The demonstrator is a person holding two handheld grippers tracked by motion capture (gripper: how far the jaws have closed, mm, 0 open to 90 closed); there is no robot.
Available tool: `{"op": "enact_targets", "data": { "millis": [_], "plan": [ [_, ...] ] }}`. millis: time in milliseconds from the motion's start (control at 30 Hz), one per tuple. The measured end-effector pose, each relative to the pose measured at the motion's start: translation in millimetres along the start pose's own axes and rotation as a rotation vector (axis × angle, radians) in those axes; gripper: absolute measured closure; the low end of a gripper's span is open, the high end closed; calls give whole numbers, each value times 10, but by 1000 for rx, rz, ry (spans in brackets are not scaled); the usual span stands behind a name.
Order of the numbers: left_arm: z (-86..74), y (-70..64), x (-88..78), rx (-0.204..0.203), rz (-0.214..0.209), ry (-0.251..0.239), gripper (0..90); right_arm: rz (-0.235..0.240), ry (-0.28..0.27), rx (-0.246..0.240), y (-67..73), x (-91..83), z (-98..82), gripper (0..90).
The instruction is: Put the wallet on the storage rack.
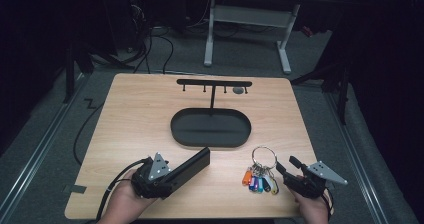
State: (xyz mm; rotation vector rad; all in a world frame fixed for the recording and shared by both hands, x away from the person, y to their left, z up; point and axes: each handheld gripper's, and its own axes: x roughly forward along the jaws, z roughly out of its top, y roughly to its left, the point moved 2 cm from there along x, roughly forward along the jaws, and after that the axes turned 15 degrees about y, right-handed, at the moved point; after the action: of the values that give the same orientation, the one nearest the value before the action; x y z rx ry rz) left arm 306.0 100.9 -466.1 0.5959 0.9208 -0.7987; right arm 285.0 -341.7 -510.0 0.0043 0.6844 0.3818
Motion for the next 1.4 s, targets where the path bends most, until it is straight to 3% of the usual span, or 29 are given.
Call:
{"op": "enact_targets", "data": {
  "millis": [33, 133, 200, 333, 433, 500, 800, 867, 1000, 1133, 1400],
  "plan": [
    [22, 11, -1, -6, -27, 23, 364, 4, 3, 0, -2, 6, -2, 376],
    [68, 30, -13, -19, -49, 74, 364, 14, 7, 2, 5, 29, -2, 377],
    [106, 21, -8, -3, -48, 129, 364, 25, 15, -11, 29, 53, -2, 378],
    [146, 13, 18, 21, -47, 183, 364, 23, 20, -31, 30, 71, 3, 379],
    [205, 2, -5, 39, -39, 211, 361, 36, 16, 7, -6, 83, 8, 379],
    [248, -2, -29, 56, -20, 227, 360, 36, 20, 6, -7, 84, -1, 380],
    [452, 14, -83, 93, -43, 315, 380, 42, 19, 13, -8, 84, -2, 381],
    [507, 30, -84, 107, -61, 343, 460, 39, 18, 19, -18, 84, 0, 382],
    [546, 39, -55, 100, -71, 372, 483, 42, 22, 22, -24, 87, -10, 381],
    [573, 19, 11, 139, -55, 442, 519, 32, 18, 15, -25, 72, -7, 382],
    [613, 10, 68, 152, -89, 490, 532, 19, 34, 20, -27, 85, -27, 383]
  ]
}}
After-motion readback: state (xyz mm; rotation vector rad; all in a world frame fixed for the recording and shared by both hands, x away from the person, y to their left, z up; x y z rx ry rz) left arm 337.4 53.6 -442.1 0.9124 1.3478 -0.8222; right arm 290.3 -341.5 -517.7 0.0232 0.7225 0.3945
